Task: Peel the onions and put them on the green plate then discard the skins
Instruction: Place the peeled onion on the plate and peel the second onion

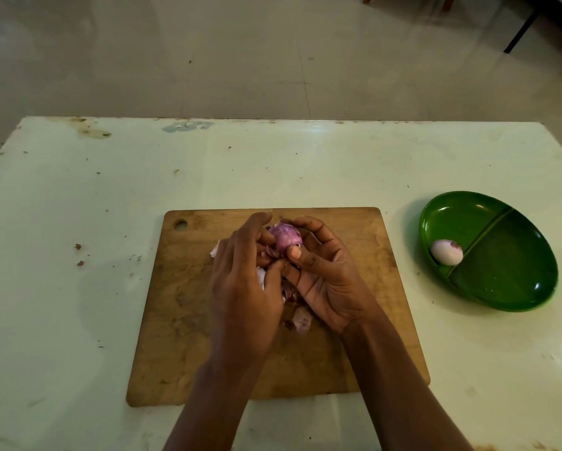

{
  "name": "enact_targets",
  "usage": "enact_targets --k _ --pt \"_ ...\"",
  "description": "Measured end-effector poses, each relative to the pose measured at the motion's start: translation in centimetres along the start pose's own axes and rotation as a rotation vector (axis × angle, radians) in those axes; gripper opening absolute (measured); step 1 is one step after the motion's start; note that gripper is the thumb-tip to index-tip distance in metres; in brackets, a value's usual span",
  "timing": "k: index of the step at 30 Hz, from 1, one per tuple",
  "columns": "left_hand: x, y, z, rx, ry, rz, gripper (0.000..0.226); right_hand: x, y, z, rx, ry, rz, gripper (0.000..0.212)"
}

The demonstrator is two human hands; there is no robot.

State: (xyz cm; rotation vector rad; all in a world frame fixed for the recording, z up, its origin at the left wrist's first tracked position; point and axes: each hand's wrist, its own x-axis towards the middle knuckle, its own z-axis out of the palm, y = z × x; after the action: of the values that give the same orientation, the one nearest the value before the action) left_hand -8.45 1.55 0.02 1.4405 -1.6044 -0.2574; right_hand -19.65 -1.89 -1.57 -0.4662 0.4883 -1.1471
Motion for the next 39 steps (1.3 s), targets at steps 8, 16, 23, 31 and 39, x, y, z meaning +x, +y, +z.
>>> enact_targets --k 8,16,23,31,39 --pt "-0.5 -0.1 0.2 -0.006 0.01 -0.011 0.069 -0.2 -0.1 0.1 0.011 -0.006 0.012 0.037" --pt "0.1 0.1 -0.1 0.062 0.014 0.048 0.085 0.1 0.0 -0.4 -0.023 -0.057 0.01 0.046" --pt "0.4 -0.3 0.2 0.113 -0.052 0.024 0.09 -0.1 0.0 -0.4 -0.03 -0.063 0.028 0.049" --pt "0.5 -0.3 0.2 0.132 -0.083 0.04 0.09 0.0 0.0 -0.6 -0.05 -0.063 0.039 0.048" --pt "0.3 -0.3 0.2 0.117 -0.075 0.026 0.08 -0.1 -0.1 -0.3 -0.047 -0.061 0.041 0.04"
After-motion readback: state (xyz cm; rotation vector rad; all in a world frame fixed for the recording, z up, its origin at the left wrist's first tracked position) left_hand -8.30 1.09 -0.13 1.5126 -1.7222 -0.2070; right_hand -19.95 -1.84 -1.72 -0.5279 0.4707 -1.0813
